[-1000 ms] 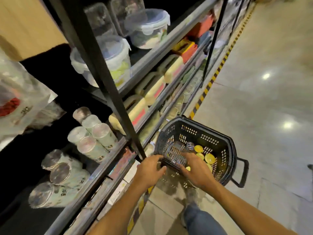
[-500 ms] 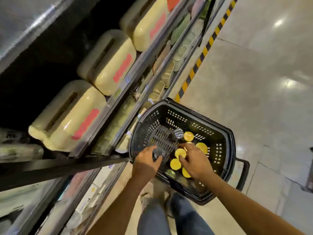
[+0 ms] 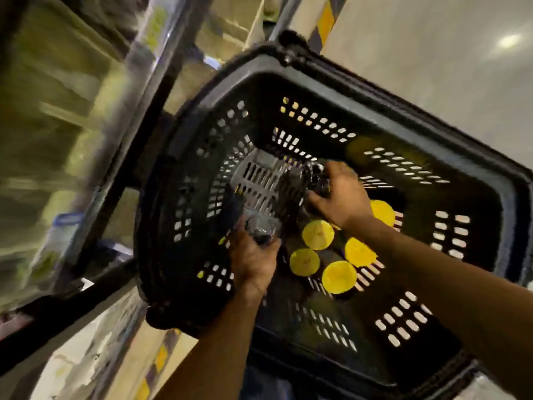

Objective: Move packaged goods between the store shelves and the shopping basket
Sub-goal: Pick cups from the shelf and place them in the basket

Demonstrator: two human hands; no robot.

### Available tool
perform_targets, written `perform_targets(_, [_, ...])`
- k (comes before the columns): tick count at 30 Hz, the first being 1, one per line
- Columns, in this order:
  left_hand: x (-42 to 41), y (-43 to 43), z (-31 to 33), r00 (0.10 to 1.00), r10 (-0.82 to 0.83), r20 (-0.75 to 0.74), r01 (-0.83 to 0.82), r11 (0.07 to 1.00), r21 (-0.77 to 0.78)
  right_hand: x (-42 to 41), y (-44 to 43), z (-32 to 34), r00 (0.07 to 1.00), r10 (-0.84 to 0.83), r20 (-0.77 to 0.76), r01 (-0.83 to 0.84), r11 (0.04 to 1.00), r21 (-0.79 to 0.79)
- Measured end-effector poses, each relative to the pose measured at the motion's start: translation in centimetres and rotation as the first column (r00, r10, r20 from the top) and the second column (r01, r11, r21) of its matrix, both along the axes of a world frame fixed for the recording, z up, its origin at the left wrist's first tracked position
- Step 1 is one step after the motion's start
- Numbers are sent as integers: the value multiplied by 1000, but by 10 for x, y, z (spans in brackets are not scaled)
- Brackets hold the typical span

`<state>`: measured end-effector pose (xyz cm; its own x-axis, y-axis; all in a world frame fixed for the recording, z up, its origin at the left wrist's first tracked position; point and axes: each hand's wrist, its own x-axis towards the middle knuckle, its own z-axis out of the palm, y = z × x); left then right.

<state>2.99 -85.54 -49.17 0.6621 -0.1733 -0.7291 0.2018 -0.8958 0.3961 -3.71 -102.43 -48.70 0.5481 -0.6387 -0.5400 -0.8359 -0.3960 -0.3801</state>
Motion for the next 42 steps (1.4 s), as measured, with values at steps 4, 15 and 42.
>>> perform_targets(4, [-7, 1, -37, 998, 41, -52, -35, 993, 111, 6, -1, -46, 1000, 29, -6, -30, 998, -47])
perform_targets(15, [-13, -1, -59, 997, -56, 61, 45, 984, 173, 4, 10, -86, 996, -64, 58, 72, 985, -155])
perform_targets(42, [12, 19, 273, 899, -179, 400, 273, 943, -190, -25, 47, 268, 902, -8, 432, 47, 996, -81])
